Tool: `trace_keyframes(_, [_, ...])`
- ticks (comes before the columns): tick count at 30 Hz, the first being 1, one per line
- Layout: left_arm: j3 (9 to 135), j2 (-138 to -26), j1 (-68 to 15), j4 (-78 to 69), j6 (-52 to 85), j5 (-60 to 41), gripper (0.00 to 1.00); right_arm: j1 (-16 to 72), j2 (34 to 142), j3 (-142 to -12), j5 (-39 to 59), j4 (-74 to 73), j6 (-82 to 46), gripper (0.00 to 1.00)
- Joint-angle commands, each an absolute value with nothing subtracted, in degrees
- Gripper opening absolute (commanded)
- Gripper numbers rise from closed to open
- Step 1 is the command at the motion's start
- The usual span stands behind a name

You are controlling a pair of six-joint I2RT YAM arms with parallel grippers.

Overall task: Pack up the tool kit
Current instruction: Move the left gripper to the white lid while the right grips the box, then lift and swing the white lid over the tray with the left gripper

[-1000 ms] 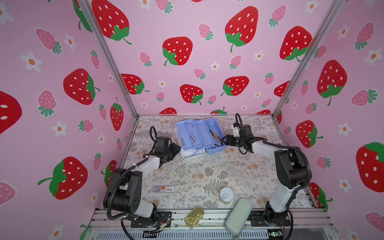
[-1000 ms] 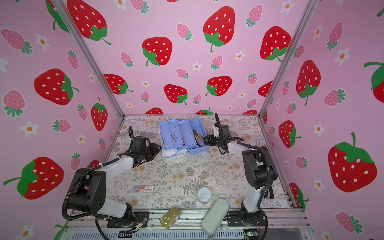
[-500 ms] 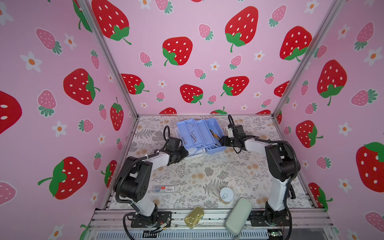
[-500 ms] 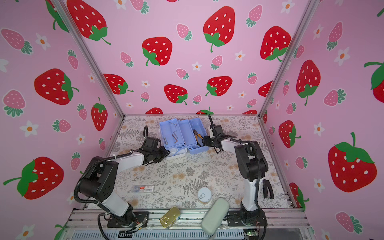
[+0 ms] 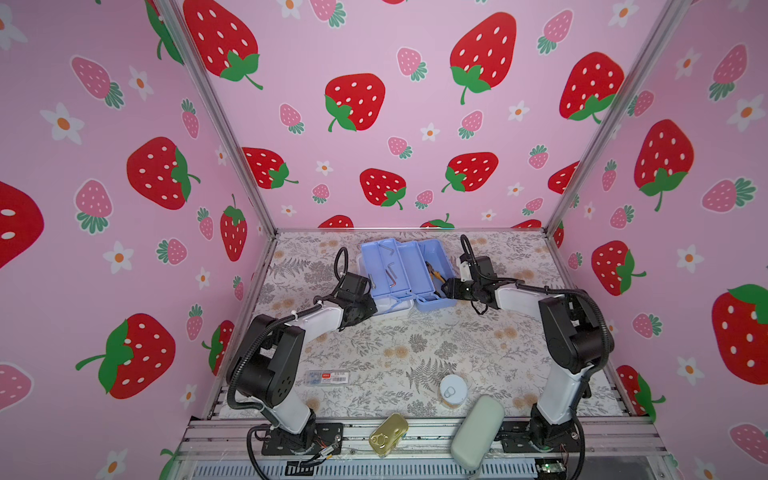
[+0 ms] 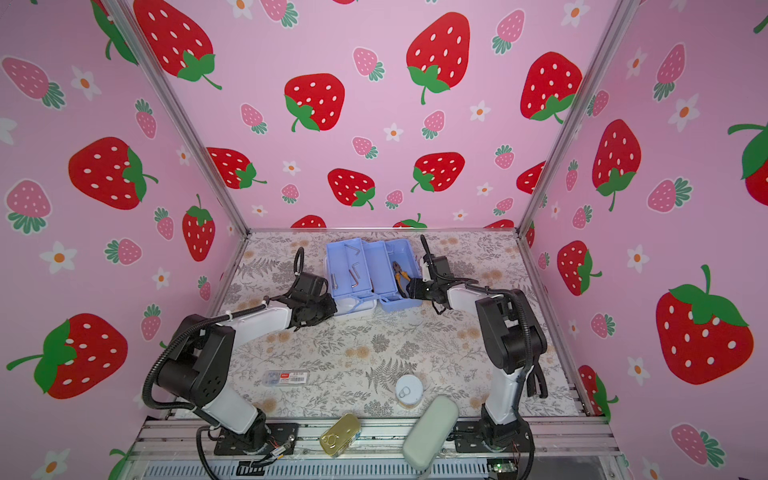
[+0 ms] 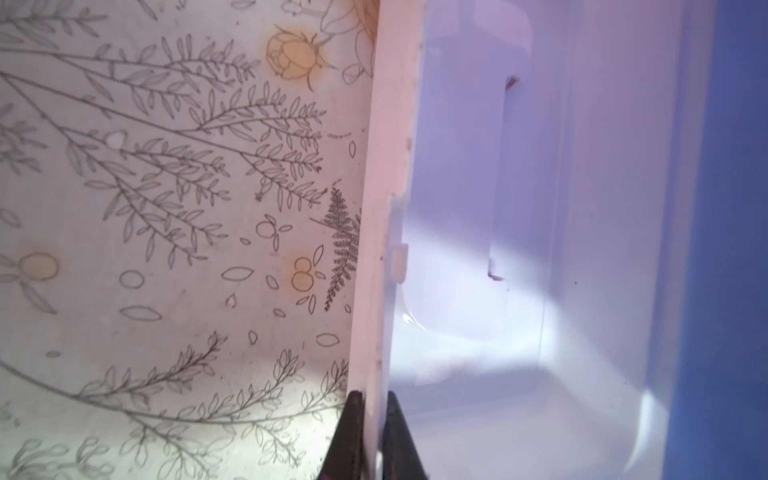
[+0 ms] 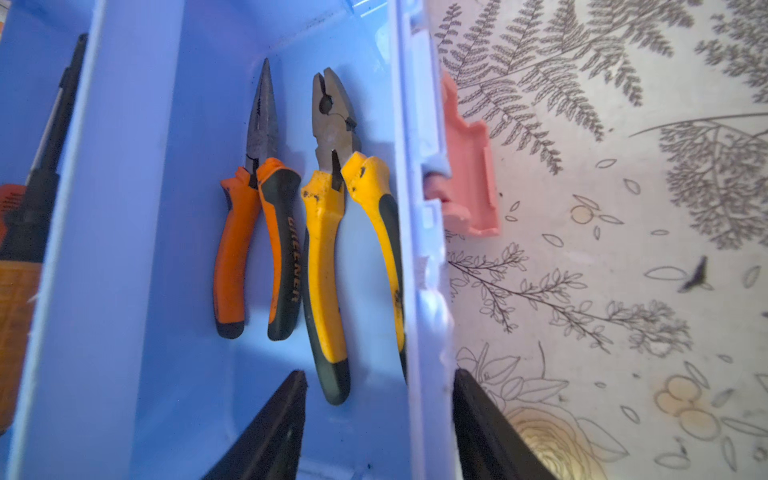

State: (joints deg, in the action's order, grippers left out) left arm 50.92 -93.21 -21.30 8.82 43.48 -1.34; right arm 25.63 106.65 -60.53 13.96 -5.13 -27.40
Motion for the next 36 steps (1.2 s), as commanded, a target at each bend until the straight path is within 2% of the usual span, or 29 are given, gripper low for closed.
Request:
trace_keyframes(1, [55.9, -89.2, -21.5, 15.4, 39.7, 4.7, 0.07, 26.9, 106.2, -58.8, 16.3, -2.7, -28.1, 0.56])
trace_keyframes(2, [56.6, -88.6, -21.5, 16.3, 39.1, 5.1, 0.02, 27.1, 106.4, -59.1, 16.6, -2.6, -28.1, 0.56])
trace_keyframes(13, [60.0, -84.3, -22.5, 18.9, 39.6, 4.9, 0.02, 30.4, 107.8, -60.4, 14.5, -1.9, -28.5, 0.55])
trace_keyframes(25, [61.1, -78.5, -23.8, 17.0, 41.6, 4.2, 0.16, 32.0, 110.9, -62.2, 15.1, -2.1, -29.2, 0.55])
trace_keyframes(36, [63.2, -79.2, -25.7, 14.1, 43.0, 3.8, 0.31, 32.2, 111.3, -62.6, 15.6, -2.0, -29.4, 0.54])
